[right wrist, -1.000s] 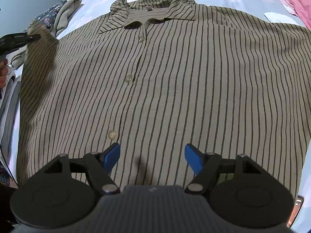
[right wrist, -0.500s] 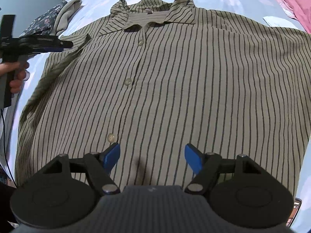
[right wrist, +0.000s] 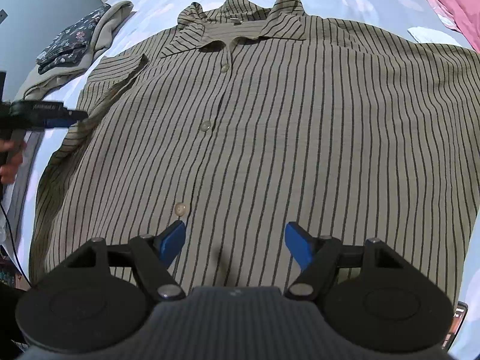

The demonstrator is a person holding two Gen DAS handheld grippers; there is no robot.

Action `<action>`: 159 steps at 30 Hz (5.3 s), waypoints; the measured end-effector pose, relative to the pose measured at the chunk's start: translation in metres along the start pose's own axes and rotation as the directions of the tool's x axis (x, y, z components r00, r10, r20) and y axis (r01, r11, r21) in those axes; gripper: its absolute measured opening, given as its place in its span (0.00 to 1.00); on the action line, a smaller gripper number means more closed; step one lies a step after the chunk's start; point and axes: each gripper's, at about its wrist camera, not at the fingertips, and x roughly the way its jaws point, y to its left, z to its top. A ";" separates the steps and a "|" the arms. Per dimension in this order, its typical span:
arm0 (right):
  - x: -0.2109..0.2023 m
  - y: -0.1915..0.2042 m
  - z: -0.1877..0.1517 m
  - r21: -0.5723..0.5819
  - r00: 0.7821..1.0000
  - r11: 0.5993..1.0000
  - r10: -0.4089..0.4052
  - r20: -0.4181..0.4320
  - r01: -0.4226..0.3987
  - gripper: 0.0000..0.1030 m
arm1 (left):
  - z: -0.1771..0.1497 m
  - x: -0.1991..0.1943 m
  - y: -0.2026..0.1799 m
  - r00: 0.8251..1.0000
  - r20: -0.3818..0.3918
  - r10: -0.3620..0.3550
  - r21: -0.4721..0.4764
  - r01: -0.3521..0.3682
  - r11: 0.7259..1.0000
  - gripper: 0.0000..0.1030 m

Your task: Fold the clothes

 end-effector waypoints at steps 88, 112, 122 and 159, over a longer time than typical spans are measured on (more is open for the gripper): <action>-0.044 -0.171 0.220 0.056 0.938 0.958 -0.288 0.191 0.282 0.22 | 0.021 -0.039 -0.039 0.997 0.058 0.045 -0.034 -0.043 0.998 0.47; -0.042 -0.285 0.188 0.202 0.913 0.921 -0.368 0.176 0.332 0.03 | 0.018 -0.009 -0.049 0.997 -0.007 0.081 0.019 -0.081 0.997 0.47; -0.016 -0.183 0.219 0.090 0.961 0.972 -0.230 0.153 0.218 0.03 | 0.016 -0.028 -0.052 0.998 0.030 0.062 0.018 -0.062 0.998 0.47; -0.002 -0.162 0.030 -0.126 0.939 0.939 -0.295 0.176 0.319 0.05 | 0.004 -0.041 -0.070 0.996 0.041 0.074 0.085 -0.077 0.993 0.47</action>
